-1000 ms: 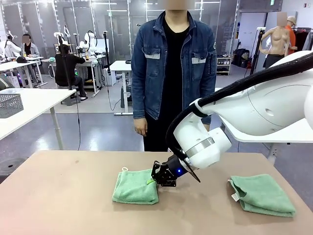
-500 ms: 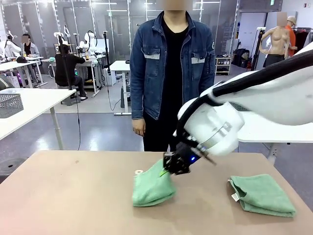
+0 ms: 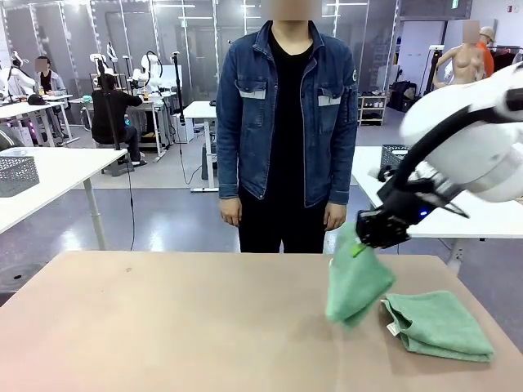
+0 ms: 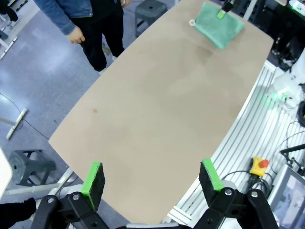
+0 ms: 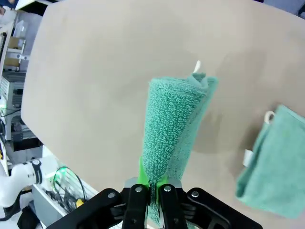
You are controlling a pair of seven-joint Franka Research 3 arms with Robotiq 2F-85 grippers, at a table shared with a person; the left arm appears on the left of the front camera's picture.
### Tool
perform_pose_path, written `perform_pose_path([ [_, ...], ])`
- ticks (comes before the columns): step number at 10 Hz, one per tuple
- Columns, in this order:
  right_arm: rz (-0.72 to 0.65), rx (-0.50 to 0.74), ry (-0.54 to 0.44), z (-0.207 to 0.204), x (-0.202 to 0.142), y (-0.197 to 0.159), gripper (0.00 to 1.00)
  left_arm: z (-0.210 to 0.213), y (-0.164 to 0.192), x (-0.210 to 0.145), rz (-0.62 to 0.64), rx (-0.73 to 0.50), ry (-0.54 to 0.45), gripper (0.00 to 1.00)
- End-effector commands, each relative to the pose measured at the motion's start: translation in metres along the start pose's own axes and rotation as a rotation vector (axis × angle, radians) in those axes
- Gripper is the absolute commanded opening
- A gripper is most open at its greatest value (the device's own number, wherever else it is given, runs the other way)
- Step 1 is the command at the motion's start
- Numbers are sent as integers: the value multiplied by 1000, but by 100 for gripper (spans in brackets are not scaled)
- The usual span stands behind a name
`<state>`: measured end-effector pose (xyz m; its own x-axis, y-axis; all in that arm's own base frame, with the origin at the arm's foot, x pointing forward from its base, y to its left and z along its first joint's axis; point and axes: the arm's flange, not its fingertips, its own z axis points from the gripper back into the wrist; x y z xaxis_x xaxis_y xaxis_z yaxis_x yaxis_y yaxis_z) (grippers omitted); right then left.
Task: Fold the towels and place them in the basket.
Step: Stack the folded Towel with hook on the right side of the table.
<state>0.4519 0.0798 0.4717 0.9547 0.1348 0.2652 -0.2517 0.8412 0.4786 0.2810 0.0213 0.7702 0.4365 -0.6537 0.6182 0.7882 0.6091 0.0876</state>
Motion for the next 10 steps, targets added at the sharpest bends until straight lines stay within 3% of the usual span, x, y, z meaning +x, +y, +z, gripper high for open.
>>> perform_pose_path([
  [1, 24, 8, 29, 24, 0, -14, 6, 1, -1, 0, -17, -1, 3, 100],
  [6, 37, 9, 64, 54, 9, -84, 6, 1, -1, 0, -17, -1, 3, 100],
  [10, -68, -72, 142, 28, 25, -144, 6, 1, -1, 0, -17, -1, 3, 100],
])
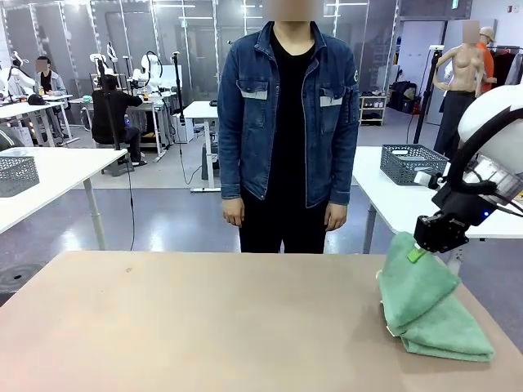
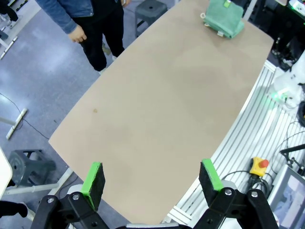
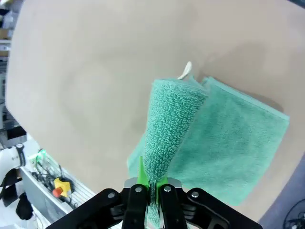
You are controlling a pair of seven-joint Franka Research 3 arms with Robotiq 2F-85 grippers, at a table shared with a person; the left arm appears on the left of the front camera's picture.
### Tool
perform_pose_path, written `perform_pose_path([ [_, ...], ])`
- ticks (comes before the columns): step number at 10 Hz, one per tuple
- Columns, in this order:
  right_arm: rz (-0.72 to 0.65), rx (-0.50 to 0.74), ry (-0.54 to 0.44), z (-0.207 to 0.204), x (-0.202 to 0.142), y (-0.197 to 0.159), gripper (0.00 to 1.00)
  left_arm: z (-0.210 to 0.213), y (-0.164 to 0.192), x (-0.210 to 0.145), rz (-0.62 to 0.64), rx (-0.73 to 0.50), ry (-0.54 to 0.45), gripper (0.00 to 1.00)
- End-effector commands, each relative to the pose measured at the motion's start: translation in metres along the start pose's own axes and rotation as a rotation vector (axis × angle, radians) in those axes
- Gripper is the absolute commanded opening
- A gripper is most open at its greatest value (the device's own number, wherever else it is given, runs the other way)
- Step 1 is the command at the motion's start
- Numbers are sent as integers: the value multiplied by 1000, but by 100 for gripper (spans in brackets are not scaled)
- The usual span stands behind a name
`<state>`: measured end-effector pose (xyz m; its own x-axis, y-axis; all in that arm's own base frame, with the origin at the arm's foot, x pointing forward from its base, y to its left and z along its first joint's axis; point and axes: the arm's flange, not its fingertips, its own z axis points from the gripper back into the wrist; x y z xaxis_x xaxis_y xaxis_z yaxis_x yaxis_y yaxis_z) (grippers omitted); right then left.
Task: Fold the towels and place them in the basket.
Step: Stack the folded Towel with hook on the right side of the table.
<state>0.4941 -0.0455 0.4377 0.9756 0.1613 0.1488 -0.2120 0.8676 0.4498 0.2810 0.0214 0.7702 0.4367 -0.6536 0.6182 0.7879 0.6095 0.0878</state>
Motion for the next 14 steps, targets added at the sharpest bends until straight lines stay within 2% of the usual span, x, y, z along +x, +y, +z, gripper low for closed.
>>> perform_pose_path([
  [1, -60, -59, 46, -10, 10, -23, 6, 0, -1, 0, -17, -1, 3, 100],
  [5, -171, -197, 97, -27, -7, -39, 6, 0, -1, 0, -17, -1, 3, 100],
  [11, -255, -395, 51, -37, -22, -17, 97, 0, -1, 0, -17, -1, 3, 100],
  [12, -276, -424, 37, -35, -25, -13, 100, 0, -1, 0, -17, -1, 3, 100],
  [14, -298, -453, 24, -28, -31, -3, 100, 0, -1, 0, -17, -1, 3, 100],
])
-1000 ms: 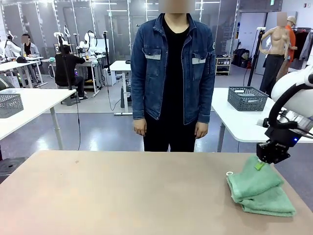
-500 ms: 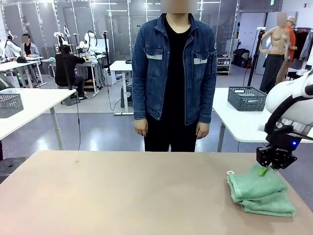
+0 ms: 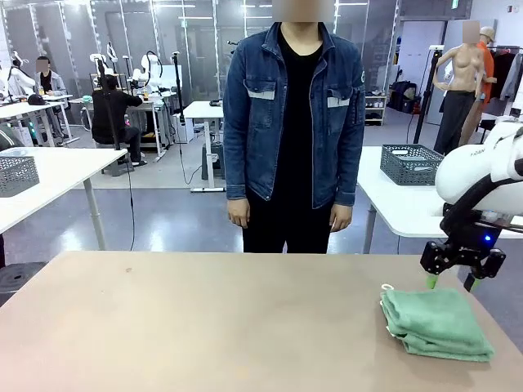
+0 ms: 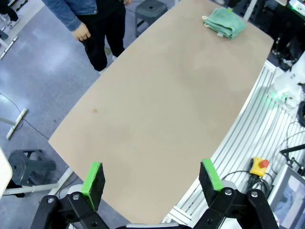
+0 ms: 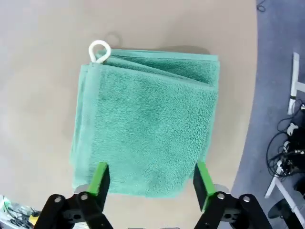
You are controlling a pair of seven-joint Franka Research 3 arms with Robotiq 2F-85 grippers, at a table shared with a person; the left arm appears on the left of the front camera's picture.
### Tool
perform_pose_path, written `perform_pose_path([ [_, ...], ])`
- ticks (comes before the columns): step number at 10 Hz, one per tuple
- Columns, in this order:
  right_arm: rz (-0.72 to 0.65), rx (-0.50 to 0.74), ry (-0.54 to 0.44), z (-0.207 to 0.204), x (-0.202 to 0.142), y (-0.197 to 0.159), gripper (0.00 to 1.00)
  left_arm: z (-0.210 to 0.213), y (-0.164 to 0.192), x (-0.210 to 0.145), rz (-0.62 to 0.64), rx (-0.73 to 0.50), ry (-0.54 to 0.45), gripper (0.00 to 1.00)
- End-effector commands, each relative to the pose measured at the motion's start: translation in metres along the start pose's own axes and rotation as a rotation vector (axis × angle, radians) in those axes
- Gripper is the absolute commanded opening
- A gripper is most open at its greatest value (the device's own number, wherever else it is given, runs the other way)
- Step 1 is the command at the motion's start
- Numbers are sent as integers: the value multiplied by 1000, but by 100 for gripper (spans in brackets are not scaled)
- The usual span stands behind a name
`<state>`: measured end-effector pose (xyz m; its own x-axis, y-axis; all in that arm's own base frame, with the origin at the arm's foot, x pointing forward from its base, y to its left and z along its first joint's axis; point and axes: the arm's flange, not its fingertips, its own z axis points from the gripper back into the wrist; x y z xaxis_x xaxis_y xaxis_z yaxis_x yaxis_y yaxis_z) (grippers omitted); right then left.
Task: Fold the towels and place them in the basket.
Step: Stack the folded Towel with hook on the right side of the table.
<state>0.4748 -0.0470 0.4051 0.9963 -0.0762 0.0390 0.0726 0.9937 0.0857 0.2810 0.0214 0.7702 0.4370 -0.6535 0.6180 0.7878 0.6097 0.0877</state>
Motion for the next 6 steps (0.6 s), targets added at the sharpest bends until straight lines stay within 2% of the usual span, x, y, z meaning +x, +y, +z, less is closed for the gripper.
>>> perform_pose_path([
  [1, -42, -71, -29, 6, -9, 10, 99, 1, -1, 0, -18, -1, 3, 100],
  [2, -51, -109, -59, 9, -4, 16, 99, 1, -1, 0, -18, -1, 3, 100],
  [3, -10, -21, -9, 5, -3, 2, 99, 1, -1, 0, -18, -1, 3, 100],
  [6, -10, -21, -9, 5, -3, 2, 99, 1, -1, 0, -18, -1, 3, 100],
])
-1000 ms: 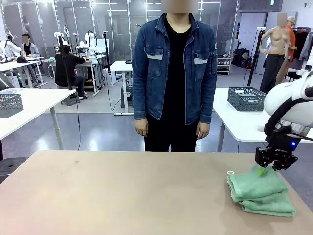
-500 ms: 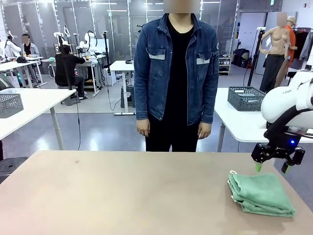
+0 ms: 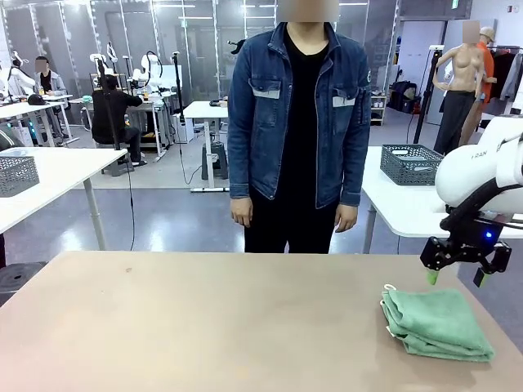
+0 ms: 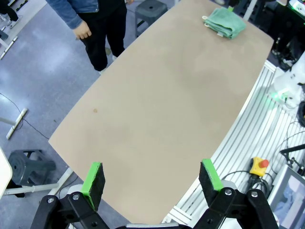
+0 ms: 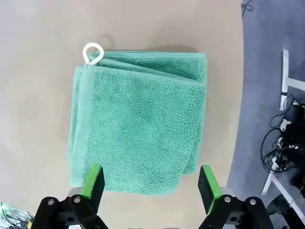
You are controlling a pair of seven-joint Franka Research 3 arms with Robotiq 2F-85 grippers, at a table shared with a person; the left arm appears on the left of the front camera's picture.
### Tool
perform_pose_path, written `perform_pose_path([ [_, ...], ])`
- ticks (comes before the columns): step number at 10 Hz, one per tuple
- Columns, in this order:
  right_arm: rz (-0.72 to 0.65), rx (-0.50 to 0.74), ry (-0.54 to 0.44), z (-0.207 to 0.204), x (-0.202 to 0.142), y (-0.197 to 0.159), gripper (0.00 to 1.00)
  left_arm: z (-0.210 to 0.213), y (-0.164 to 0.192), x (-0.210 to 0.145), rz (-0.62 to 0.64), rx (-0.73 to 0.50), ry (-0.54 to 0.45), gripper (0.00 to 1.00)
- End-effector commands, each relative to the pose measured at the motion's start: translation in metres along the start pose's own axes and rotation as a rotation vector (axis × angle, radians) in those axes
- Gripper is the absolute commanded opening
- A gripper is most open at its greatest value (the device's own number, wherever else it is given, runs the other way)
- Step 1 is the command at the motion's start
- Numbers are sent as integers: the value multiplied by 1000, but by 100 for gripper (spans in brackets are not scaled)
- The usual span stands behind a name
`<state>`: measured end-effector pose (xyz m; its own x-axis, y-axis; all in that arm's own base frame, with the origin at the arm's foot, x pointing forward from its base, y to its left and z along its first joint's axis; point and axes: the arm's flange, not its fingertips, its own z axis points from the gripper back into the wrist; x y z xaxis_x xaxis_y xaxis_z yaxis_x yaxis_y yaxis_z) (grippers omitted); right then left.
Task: Fold the towels and place them in the basket.
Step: Stack the folded Towel with hook on the right side of the table.
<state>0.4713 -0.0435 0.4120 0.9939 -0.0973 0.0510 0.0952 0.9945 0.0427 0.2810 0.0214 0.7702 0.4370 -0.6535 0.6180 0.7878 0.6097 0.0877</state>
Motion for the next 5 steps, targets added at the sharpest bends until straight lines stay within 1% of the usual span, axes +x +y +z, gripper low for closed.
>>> perform_pose_path([
  [1, 11, 24, 4, -1, 0, -1, 99, 1, -1, 0, -18, -1, 3, 100],
  [5, 11, 24, 4, -1, 0, -1, 99, 1, -1, 0, -18, -1, 3, 100],
])
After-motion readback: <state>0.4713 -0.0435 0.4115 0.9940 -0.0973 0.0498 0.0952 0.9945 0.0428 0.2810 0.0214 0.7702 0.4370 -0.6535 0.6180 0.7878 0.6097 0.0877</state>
